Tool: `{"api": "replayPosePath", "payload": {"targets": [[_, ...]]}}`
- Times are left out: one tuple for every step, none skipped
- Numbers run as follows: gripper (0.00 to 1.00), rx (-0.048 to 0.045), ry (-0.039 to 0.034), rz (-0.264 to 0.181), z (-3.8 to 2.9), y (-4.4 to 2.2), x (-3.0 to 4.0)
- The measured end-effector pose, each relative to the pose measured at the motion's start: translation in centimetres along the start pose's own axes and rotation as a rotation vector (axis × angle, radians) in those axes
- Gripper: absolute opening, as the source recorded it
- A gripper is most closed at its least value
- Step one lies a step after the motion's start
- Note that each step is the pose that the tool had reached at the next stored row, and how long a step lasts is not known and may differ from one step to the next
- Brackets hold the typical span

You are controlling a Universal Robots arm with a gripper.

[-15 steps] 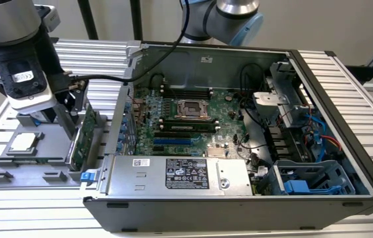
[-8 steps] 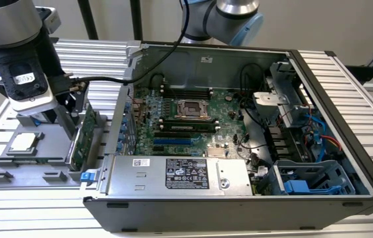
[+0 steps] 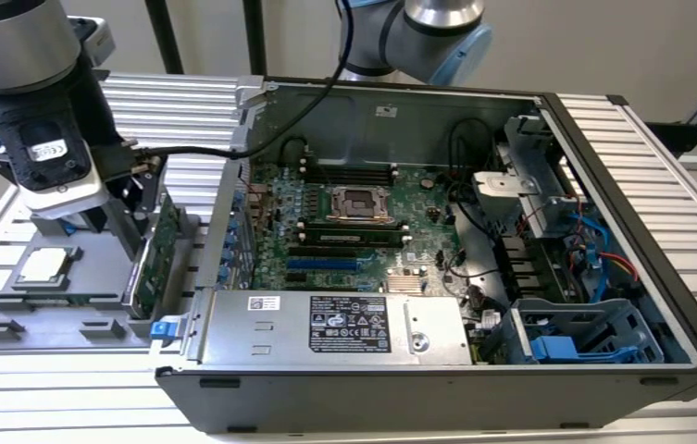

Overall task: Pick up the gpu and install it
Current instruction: 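Pick up the gpu and move the gpu toward the slot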

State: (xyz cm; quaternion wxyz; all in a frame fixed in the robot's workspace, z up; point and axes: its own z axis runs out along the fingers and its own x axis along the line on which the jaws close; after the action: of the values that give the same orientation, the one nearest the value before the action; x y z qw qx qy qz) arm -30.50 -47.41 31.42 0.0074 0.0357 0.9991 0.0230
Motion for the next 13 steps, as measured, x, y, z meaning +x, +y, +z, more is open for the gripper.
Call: {"api": "replayPosePath", "payload": {"targets": [[1.00,0.0000,0.0000,0.000,0.04,0.00,0.00],[1.00,0.0000,0.0000,0.000,0.08,0.00,0.00],[1.00,0.0000,0.0000,0.000,0.13,-0.01,0.00],[1.00,0.0000,0.0000,0.000,0.18,-0.01,0.00],[1.00,0.0001,0.0000,0.000,0.23,-0.01,0.01],[1.00,-0.0001,-0.0001,0.000,0.29,-0.01,0.01],[1.00,0.0000,-0.0001,0.000,0.36,-0.02,0.01],[1.00,0.0000,0.0000,0.000,0.43,-0.02,0.02],[1.00,0.0001,0.0000,0.000,0.50,-0.02,0.02],[1.00,0.0001,0.0000,0.000,0.58,-0.02,0.02],[1.00,0.0001,0.0000,0.000,0.66,-0.03,0.02],[1.00,0.0000,0.0000,0.000,0.74,-0.03,0.02],[1.00,0.0000,0.0000,0.000,0.82,-0.04,0.02]]}}
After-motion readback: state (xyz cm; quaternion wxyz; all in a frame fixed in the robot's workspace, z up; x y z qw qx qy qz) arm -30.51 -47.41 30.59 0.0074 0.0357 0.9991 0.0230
